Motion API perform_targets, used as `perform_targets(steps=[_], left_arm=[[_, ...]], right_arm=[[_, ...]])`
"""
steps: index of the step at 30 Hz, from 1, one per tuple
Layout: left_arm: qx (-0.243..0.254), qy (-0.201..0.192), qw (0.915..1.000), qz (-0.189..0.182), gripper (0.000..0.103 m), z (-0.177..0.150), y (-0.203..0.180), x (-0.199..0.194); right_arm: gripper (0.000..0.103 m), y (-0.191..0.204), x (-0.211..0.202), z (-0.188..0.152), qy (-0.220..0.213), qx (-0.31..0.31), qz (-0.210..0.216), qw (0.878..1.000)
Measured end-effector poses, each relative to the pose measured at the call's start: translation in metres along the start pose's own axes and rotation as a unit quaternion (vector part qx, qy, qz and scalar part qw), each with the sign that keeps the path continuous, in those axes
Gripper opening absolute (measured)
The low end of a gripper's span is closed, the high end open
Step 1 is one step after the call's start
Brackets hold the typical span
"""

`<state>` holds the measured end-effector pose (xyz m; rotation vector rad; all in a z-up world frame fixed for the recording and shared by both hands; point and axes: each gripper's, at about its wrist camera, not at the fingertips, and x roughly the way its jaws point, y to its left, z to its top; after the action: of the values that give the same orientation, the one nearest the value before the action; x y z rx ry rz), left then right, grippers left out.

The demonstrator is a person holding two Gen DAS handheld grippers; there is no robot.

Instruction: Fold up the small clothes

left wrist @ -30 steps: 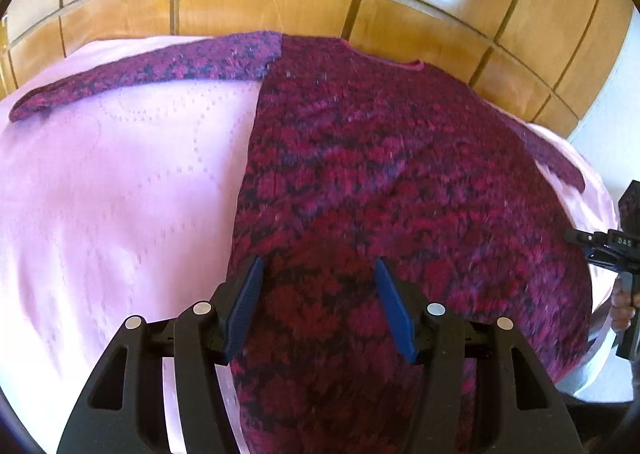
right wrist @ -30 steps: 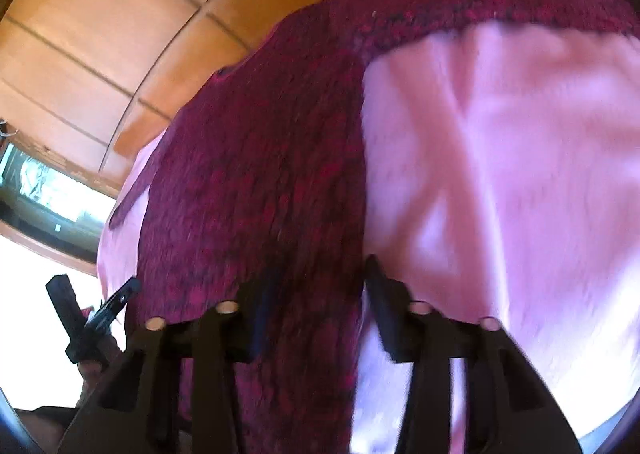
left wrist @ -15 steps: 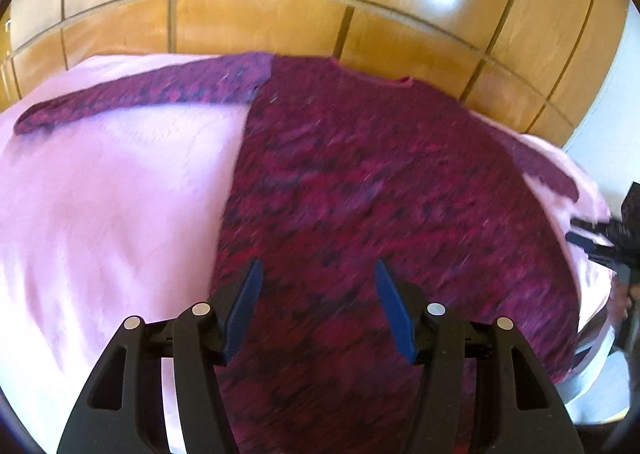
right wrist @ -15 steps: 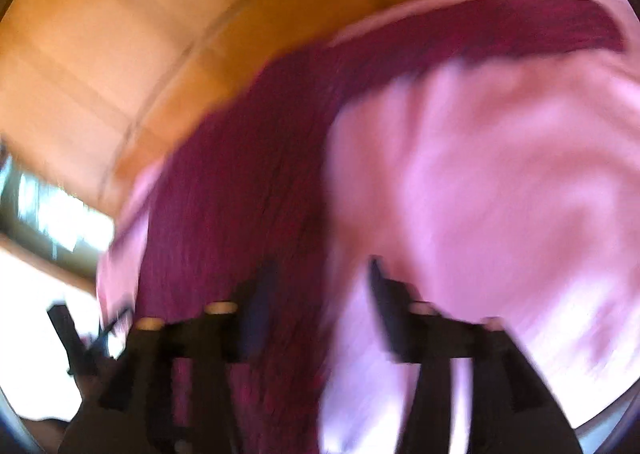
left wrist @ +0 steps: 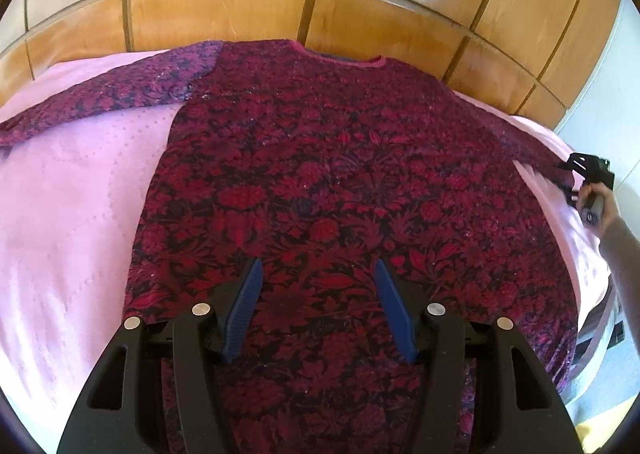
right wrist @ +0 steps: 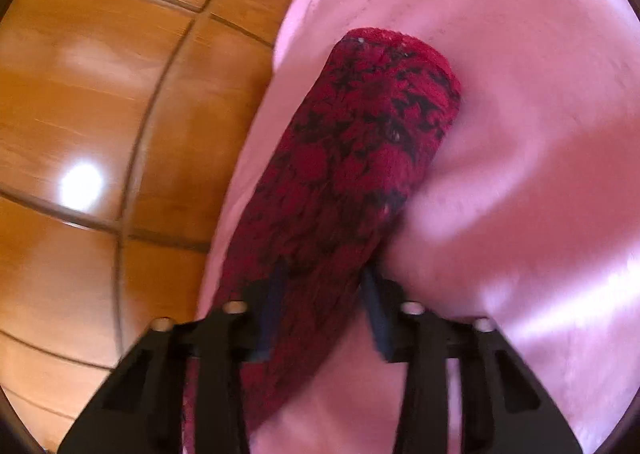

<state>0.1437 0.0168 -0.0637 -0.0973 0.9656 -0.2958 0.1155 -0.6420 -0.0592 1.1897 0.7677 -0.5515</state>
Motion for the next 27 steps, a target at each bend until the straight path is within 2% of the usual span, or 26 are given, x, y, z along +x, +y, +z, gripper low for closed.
perform_targets(steps=[1,4,7,11,17,21,24,25,27], left_arm=[[-0.001,0.001,1.0000,-0.001,0.057,0.000,0.000,0.001],[-0.011,0.005,0.9998,-0.013,0.057,0.004,0.003,0.003],[-0.031,0.007,0.9988,-0.037,0.057,0.009,0.009,0.004],[-0.060,0.001,0.9960,-0.067,0.057,0.019,0.017,0.002],[-0.087,-0.019,0.9909,-0.101,0.057,0.042,0.031,-0.003],[-0.114,-0.025,0.9856,-0.122,0.057,0.058,0.045,0.000],[-0.128,-0.027,0.9827,-0.131,0.057,0.073,0.054,0.006],[-0.131,-0.028,0.9817,-0.135,0.057,0.078,0.057,0.009],[-0.145,-0.031,0.9792,-0.138,0.057,0.087,0.063,0.014]], right_arm=[[0.014,0.006,0.003,0.001,0.000,-0.011,-0.007,1.000],[0.013,0.044,-0.001,-0.004,-0.011,-0.091,-0.014,0.996],[0.012,0.098,-0.015,-0.026,-0.022,-0.198,0.001,0.980],[0.011,0.174,-0.023,-0.084,-0.013,-0.327,0.034,0.944],[0.010,0.254,0.007,-0.197,0.053,-0.441,0.077,0.892],[0.009,0.283,0.039,-0.280,0.113,-0.498,0.087,0.855],[0.009,0.293,0.063,-0.342,0.156,-0.541,0.079,0.823],[0.009,0.290,0.068,-0.367,0.170,-0.560,0.075,0.807],[0.009,0.290,0.080,-0.388,0.186,-0.578,0.069,0.791]])
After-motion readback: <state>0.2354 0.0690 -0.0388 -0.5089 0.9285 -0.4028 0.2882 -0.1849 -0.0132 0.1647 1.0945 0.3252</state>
